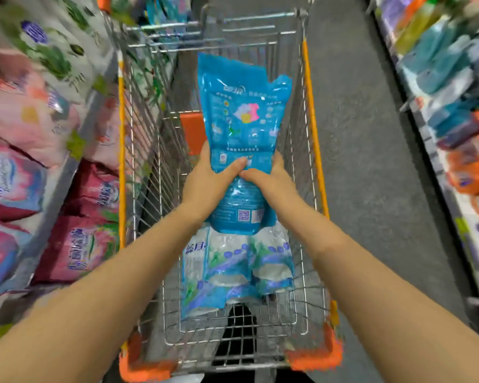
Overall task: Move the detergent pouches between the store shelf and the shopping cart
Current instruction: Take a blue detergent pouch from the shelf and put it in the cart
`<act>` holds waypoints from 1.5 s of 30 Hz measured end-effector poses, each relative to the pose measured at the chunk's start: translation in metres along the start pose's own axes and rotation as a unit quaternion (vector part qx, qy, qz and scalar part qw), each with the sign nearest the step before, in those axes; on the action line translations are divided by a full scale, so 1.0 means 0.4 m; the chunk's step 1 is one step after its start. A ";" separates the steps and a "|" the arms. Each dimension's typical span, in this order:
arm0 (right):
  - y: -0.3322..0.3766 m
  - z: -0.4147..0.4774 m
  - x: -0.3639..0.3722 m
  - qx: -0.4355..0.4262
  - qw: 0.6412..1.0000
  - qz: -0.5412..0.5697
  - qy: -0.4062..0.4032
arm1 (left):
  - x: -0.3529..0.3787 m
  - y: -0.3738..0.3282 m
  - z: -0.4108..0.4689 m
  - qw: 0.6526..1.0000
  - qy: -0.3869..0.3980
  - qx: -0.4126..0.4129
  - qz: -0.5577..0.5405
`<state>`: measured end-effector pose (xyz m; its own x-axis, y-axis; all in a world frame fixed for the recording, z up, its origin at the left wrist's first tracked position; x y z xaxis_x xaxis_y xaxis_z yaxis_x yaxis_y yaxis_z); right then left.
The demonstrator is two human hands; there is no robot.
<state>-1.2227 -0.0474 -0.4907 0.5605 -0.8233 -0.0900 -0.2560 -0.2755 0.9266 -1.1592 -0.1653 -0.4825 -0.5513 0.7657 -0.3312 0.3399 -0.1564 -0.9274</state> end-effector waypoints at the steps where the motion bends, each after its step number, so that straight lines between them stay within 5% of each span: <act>1: -0.058 0.023 0.007 0.030 0.999 0.005 -0.012 | 0.024 0.055 0.018 1.000 0.014 -0.025 -0.001; 8: -0.432 0.105 0.096 0.206 0.977 0.026 -0.044 | 0.124 0.436 0.050 0.977 0.090 -0.191 -0.005; 13: -0.596 0.110 0.214 0.291 0.954 -0.064 0.036 | 0.090 0.622 0.017 0.958 0.081 -0.271 0.051; 19: -0.661 0.105 0.337 0.294 0.928 -0.168 0.156 | -0.013 0.763 -0.034 0.928 0.014 -0.359 0.097; 24: -0.678 0.108 0.362 0.275 0.925 -0.221 0.143 | -0.024 0.813 -0.059 0.910 0.034 -0.393 0.130; 30: -0.674 0.072 0.363 0.270 0.931 -0.220 0.110 | -0.031 0.831 -0.074 0.883 0.086 -0.416 0.198; 36: -0.618 0.010 0.355 0.263 0.925 -0.247 0.121 | -0.023 0.750 -0.113 0.893 0.096 -0.394 0.193; 40: -0.523 -0.077 0.338 0.227 0.920 -0.283 0.151 | -0.038 0.658 -0.171 0.916 0.029 -0.386 0.100; 45: -0.311 -0.238 0.326 0.081 0.949 -0.265 0.150 | -0.116 0.430 -0.295 0.958 -0.127 -0.257 0.024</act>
<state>-1.0428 -0.0733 -0.5831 0.8375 -0.3755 -0.3970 0.0209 -0.7040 0.7099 -0.9852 -0.1540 -0.6062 -0.6718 0.5783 -0.4628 0.6628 0.1906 -0.7241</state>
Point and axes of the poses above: each hand's wrist, its own z-axis towards the middle knuckle, its own x-axis out of the palm, y = z × x, the point moved 7 cm from there along z, towards the middle knuckle, and after that the axes turned 7 degrees about -z, right-handed, at the moved point
